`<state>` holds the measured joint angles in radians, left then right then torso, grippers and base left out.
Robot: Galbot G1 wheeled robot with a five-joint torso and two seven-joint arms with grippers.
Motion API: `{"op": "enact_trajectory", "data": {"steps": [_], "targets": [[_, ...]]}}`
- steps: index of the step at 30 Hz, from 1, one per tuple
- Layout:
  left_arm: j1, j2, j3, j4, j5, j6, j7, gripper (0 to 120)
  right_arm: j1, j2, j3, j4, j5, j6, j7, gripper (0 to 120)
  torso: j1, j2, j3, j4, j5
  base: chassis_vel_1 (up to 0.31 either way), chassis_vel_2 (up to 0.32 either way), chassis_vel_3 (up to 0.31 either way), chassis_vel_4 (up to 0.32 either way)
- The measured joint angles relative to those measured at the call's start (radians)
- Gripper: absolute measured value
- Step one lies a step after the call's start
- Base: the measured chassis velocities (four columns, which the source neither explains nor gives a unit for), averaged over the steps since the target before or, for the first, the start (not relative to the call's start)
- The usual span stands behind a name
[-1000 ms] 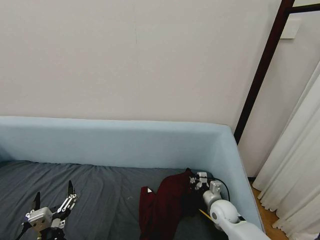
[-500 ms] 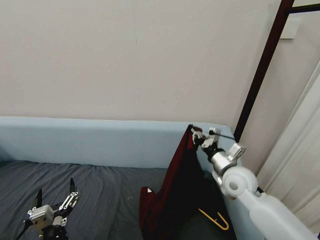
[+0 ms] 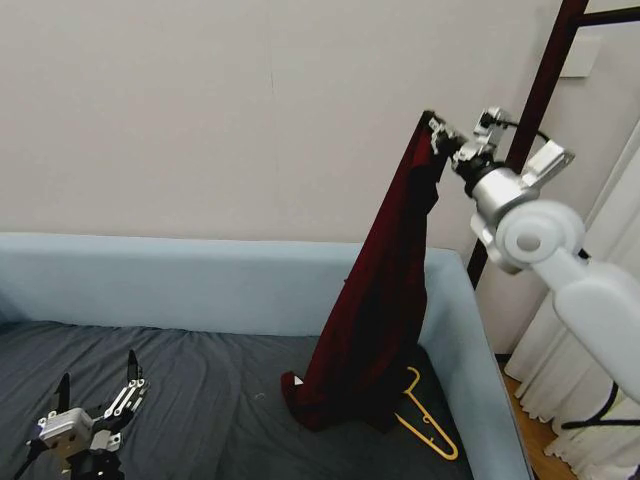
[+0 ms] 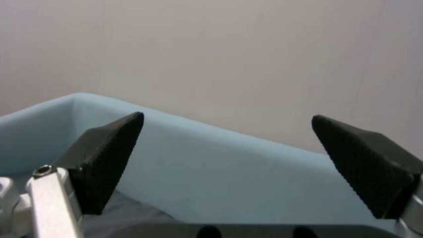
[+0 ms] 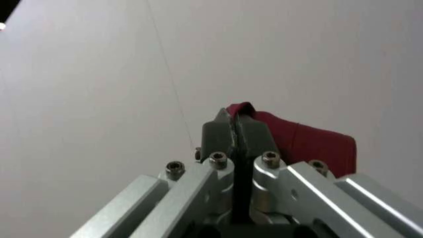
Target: Pick up the clothes from the sofa and hang them on the clothes hanger.
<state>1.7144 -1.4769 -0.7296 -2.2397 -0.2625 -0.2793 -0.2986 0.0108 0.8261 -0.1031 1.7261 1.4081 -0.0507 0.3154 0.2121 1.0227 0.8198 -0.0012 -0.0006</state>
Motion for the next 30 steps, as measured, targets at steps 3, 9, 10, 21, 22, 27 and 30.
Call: {"op": "enact_trajectory", "data": {"steps": [3,9,10,21,22,27,30], "targets": [[0.0,0.004,-0.006,-0.002,-0.006,0.001,0.0,100,0.077,0.017,-0.018,-0.014,0.02,-0.002,0.019,0,0.0,0.0,0.0,0.0002,-0.0003,0.0,0.0,0.0,0.0],[-0.006,0.008,-0.012,-0.001,-0.014,0.005,0.0,100,0.197,0.049,-0.061,-0.026,0.041,-0.005,0.038,0,0.0,0.0,0.0,-0.0001,-0.0003,0.0,0.0,0.0,0.0],[-0.008,0.009,-0.012,0.001,-0.014,0.006,0.0,100,0.215,0.054,-0.07,-0.028,0.042,-0.005,0.038,0,0.0,0.0,0.0,0.0,-0.0003,0.0,0.0,0.0,0.0],[-0.021,0.006,-0.004,0.027,-0.015,0.004,0.0,100,0.356,0.085,-0.129,-0.082,0.053,-0.008,0.052,0,0.0,0.0,0.0,-0.0001,-0.0003,0.0,0.0,0.0,0.0],[-0.021,0.005,-0.002,0.029,-0.015,0.003,0.0,100,0.361,0.084,-0.141,-0.082,0.052,-0.008,0.06,0,0.0,0.0,0.0,0.0,-0.0005,0.0,0.0,0.0,0.0],[-0.025,0.003,0.001,0.037,-0.013,0.001,-0.001,100,0.254,0.043,-0.167,0.024,0.029,-0.005,0.071,0,0.0,0.0,0.0,0.0,-0.0004,0.0,0.0,0.0,0.0],[-0.026,0.005,0.002,0.043,-0.012,0.001,-0.001,100,0.044,0.004,-0.162,0.171,-0.008,-0.001,0.084,0,0.0,0.0,0.0,0.0,-0.0002,0.0,0.0,0.0,0.0]]}}
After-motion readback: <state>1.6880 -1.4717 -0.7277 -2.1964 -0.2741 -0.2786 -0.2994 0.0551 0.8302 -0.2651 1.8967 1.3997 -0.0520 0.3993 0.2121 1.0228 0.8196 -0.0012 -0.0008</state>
